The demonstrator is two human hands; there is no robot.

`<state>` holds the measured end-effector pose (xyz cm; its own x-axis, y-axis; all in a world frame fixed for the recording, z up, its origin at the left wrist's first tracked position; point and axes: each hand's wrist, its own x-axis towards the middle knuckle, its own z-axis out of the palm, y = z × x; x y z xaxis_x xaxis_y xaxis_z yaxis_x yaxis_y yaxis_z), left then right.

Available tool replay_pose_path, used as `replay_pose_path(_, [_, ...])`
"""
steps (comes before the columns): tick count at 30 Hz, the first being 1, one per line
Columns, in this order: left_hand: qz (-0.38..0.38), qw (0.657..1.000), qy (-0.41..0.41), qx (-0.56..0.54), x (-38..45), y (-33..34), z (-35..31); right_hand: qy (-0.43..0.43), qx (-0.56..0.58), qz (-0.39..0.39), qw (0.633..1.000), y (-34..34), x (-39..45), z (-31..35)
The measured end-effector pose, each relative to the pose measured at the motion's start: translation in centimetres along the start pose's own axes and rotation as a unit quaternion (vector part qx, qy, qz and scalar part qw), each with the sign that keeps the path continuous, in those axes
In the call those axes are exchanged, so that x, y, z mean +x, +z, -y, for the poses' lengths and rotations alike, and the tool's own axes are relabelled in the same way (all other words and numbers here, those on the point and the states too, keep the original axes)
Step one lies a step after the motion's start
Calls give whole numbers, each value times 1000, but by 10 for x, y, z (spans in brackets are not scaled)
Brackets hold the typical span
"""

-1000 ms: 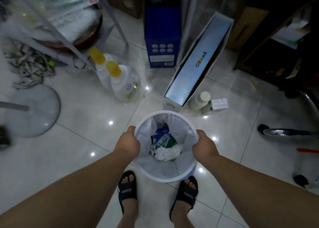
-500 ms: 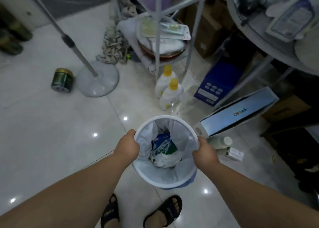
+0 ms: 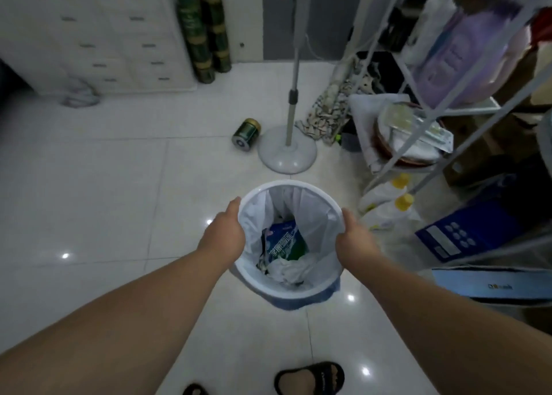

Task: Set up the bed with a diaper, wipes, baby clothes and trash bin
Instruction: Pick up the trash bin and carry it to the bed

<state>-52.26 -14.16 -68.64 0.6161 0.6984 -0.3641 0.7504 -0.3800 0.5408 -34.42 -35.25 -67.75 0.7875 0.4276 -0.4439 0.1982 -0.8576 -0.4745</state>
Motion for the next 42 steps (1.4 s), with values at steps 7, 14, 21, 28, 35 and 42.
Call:
replay_pose_path(7, [-111,993,-46,-10,-71,-166,113,-136,-79,-5,988,41,-83,186])
replay_pose_path(14, [-214,968,-131,-19,-151,-303,234,-241,-128,22,962,110,-164,358])
replay_pose_path(21, [-292,924,-241,-41,-229,-383,346,-352,-132,80,923,196,-235,489])
replay_pose_path(28, [-343,872,-340,-78,-299,-446,448,-449,-139,166,867,296,-298,608])
replay_pose_path(35, [-388,818,-410,-113,-335,-493,512,-536,-183,221,794,359,-344,710])
replay_pose_path(42, [-454,761,-441,-145,-367,-529,578,-594,-202,273,729,425,-398,803])
